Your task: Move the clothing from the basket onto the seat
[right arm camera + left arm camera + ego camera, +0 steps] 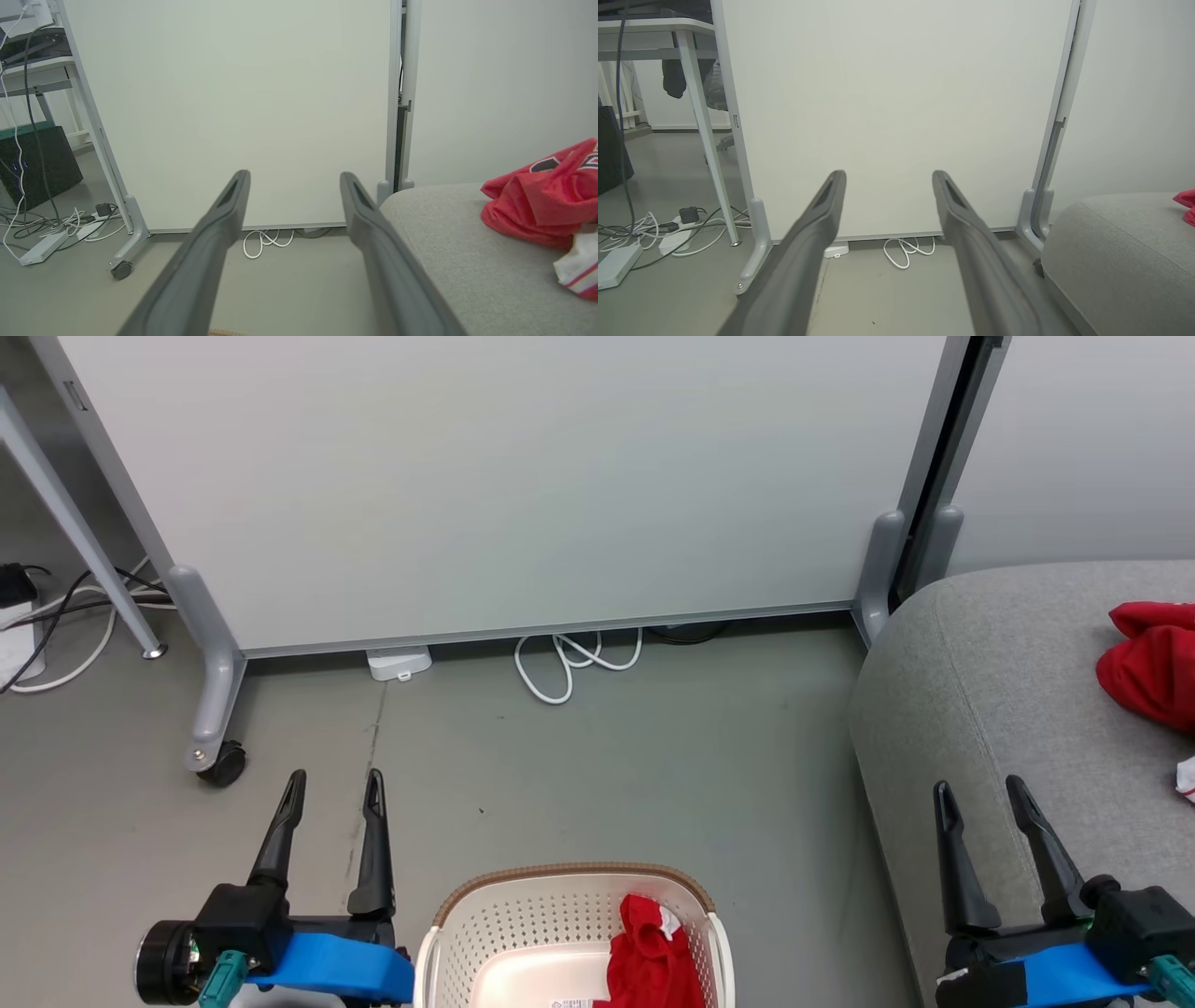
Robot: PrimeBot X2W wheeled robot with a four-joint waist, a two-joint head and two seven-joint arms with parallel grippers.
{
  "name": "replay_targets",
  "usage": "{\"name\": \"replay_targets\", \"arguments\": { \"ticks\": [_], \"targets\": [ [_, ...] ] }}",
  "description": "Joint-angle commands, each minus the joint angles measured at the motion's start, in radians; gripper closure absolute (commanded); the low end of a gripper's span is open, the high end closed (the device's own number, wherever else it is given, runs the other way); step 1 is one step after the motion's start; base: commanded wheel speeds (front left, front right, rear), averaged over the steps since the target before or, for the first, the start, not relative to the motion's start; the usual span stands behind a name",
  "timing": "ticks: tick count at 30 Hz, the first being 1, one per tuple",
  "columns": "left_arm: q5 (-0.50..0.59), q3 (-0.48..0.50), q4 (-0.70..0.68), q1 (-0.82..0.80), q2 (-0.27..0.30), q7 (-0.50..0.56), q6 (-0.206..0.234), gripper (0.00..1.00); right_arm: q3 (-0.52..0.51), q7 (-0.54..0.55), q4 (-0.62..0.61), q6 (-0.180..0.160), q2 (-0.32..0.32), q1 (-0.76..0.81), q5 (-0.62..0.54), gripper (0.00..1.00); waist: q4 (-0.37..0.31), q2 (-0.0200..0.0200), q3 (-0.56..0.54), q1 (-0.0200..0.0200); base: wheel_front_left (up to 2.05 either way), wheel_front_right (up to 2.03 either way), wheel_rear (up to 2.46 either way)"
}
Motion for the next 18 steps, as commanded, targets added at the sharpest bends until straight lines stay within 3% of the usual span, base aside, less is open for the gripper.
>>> {"name": "replay_targets", "arguments": {
  "ticks": [1,18],
  "targets": [
    [0.008,0.003,0.002,0.006,-0.001,-0.003,-0.006,0.0,0.0,0.001,0.002,0.001,0.003,0.014,-0.009,0.0,0.004,-0.0001,-0.003,0.0002,0.0,0.0,0.0],
    [0.057,0.054,0.027,0.013,-0.03,-0.003,-0.05,0.0,0.009,0.001,0.029,0.001,0.011,0.021,-0.013,0.0,0.015,-0.0001,-0.016,0.0002,0.0,0.0,0.0]
  ]
}}
